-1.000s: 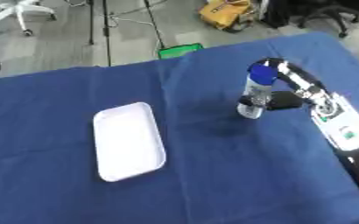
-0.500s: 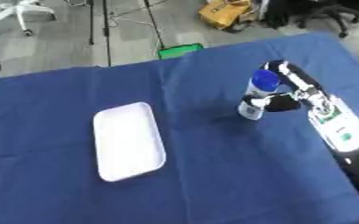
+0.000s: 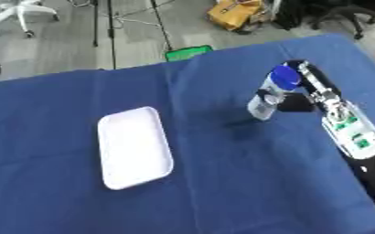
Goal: Pick up objects on the table and place them in the box.
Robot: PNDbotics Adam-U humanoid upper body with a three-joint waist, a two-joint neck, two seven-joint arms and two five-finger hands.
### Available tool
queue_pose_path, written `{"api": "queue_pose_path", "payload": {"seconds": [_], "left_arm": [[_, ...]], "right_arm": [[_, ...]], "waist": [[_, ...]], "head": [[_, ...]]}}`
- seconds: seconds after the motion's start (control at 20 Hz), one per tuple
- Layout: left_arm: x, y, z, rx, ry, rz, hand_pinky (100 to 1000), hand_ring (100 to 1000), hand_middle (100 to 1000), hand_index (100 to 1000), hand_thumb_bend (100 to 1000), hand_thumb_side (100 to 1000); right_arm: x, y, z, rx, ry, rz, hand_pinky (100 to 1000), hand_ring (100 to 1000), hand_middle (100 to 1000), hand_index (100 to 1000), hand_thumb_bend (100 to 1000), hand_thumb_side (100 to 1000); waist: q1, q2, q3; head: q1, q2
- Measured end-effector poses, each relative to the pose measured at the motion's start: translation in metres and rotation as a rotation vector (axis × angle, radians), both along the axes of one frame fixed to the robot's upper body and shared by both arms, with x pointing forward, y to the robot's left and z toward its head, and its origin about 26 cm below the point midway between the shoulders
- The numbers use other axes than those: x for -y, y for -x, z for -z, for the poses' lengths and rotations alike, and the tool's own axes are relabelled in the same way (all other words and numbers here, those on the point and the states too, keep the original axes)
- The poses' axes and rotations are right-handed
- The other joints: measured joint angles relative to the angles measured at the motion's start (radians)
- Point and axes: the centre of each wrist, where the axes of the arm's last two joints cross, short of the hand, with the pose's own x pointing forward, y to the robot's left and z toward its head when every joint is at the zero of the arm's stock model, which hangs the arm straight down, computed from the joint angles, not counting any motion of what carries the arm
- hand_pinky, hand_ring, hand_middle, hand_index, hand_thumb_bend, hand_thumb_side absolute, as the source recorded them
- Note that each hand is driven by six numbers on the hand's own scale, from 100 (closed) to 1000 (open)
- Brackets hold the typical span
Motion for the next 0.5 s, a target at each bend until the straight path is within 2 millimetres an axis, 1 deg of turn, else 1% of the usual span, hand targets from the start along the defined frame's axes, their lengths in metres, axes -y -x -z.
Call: {"api": "queue_pose_path", "payload": {"seconds": [0.25,0.3,0.5], "left_arm": [[0.000,0.000,0.000,0.000,0.000,0.000,750,747,718,780,483,894],[0.000,0.000,0.000,0.000,0.000,0.000,750,746,718,780,483,895],[0.000,0.000,0.000,0.000,0.001,0.001,750,745,718,780,483,894]], "right_arm": [[-0.003,-0.001,-0.001,0.014,-0.018,-0.021,244,452,575,556,100,100],[-0.006,-0.001,-0.003,0.020,-0.020,-0.033,258,461,574,554,100,100],[-0.031,-0.009,-0.020,0.057,-0.027,-0.129,267,466,577,556,100,100]], "waist": [[0.000,0.000,0.000],[0.000,0.000,0.001],[0.000,0.000,0.007]], "head": [[0.000,0.000],[-0.001,0.000],[-0.006,0.000]]}}
